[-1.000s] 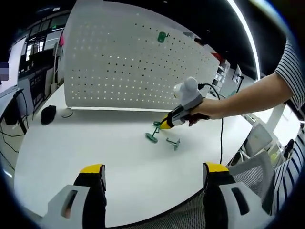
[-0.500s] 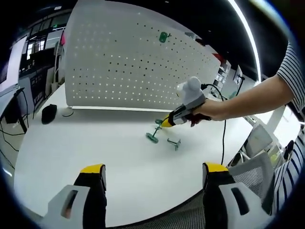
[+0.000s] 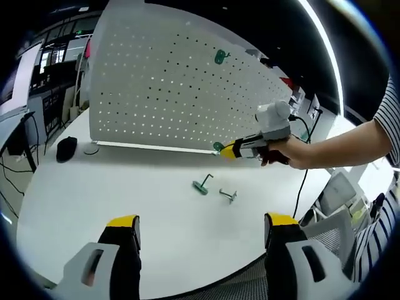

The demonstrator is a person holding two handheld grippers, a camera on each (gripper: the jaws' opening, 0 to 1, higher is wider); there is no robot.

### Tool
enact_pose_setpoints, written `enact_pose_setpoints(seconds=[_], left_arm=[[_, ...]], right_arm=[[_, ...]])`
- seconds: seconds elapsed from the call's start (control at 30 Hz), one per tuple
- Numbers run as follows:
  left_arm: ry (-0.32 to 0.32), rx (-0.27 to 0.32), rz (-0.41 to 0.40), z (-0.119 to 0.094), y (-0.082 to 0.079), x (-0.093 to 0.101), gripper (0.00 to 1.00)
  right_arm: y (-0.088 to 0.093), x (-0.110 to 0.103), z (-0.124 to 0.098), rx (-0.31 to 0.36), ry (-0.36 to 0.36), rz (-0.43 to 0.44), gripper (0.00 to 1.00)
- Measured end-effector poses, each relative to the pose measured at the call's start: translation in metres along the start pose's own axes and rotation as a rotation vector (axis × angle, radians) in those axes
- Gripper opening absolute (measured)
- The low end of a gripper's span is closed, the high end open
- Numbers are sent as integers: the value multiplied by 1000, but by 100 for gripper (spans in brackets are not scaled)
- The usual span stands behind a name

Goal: Insert the hook assembly into the mounting plate slot until the hook locks in place.

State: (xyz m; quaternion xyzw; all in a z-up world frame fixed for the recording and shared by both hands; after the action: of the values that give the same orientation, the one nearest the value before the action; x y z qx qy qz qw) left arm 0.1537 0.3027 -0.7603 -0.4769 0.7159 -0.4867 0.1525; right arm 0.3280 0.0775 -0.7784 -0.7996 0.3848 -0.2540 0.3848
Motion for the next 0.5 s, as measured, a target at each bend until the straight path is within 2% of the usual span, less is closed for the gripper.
enact_pose_setpoints(seconds=[0.1,0.2,0.37,0.4,0.47,0.5], left_arm=[[1,-9,21,-2,-6,0,84],[-7,-6,99,-2,-19,-2,85],[11,21,66,1,-42,-5,85],[26,42,37,2,-49,-4,85],[48,47,-1,4,-58,-2,85],[51,55,1,5,-62,-2,85]], right_arm=[[-9,-3,-14,57,24,8,0],[-19,-9,-27,113,36,17,0],[-30,-25,-44,193,17,90,0],[-30,-27,-47,200,16,98,0],[-30,-33,-54,205,21,107,0],[-31,-36,-58,223,20,124,0]])
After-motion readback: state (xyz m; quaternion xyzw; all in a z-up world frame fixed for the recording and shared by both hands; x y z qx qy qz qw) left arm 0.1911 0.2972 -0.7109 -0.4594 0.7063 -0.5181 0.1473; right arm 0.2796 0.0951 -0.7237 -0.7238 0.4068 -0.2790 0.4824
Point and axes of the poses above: the point that each gripper's makers call its tool centre point, and the gripper's own axes: z roughly forward along the fingers, x roughly to its right, y roughly out of its underside, the point moved 6 cm from there along -z, roughly backward along the fingers, and after that the axes turned 6 degrees about z, right-handed, at the moved point
